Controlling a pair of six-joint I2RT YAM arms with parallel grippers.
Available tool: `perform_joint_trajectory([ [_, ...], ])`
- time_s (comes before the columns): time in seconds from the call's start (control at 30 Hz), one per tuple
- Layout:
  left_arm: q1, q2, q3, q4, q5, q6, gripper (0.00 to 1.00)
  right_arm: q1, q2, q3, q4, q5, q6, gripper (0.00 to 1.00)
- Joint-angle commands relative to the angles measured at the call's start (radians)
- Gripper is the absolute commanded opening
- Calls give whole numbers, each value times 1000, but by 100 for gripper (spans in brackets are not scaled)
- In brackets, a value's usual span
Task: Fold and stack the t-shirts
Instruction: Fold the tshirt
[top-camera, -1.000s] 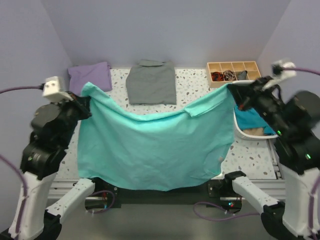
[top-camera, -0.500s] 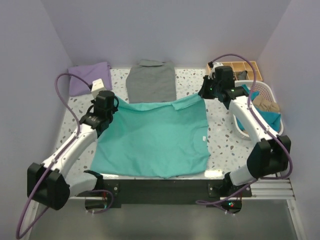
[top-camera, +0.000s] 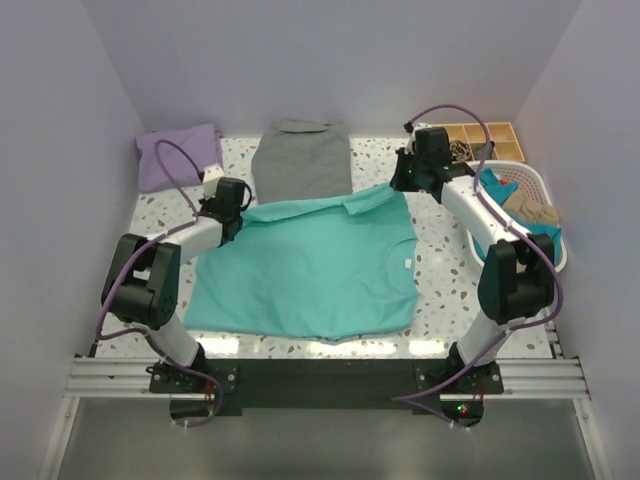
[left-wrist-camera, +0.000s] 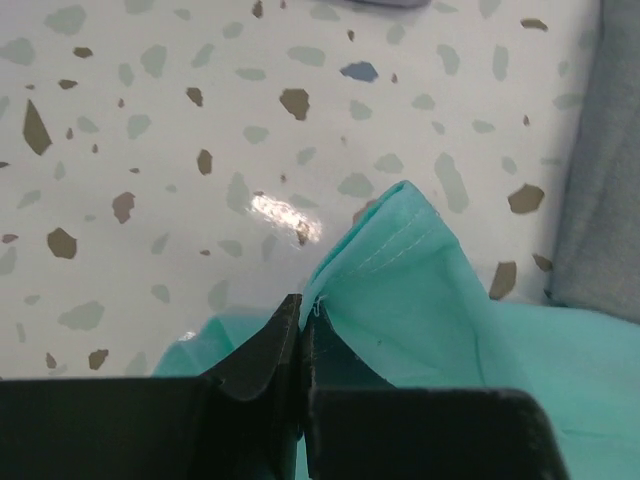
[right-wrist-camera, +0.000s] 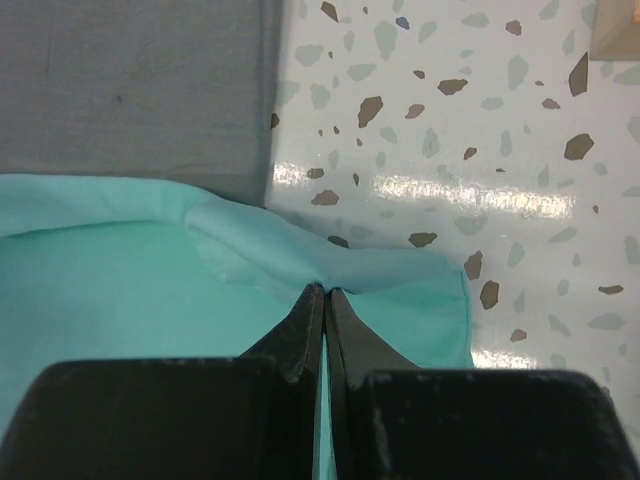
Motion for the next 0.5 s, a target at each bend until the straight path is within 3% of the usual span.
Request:
perform_joint_trajectory([
  [0.0,86,-44,18,101,-53,34,0,-2,-104,-37,-26,24,-28,0],
  [0.27,143,-5,21,154,-74,142,1,-3,-167,-94,-176,62,0,0],
  [0.47,146,66,58,171,-33,179,6,-2,-164,-160,-182,65,18,0],
])
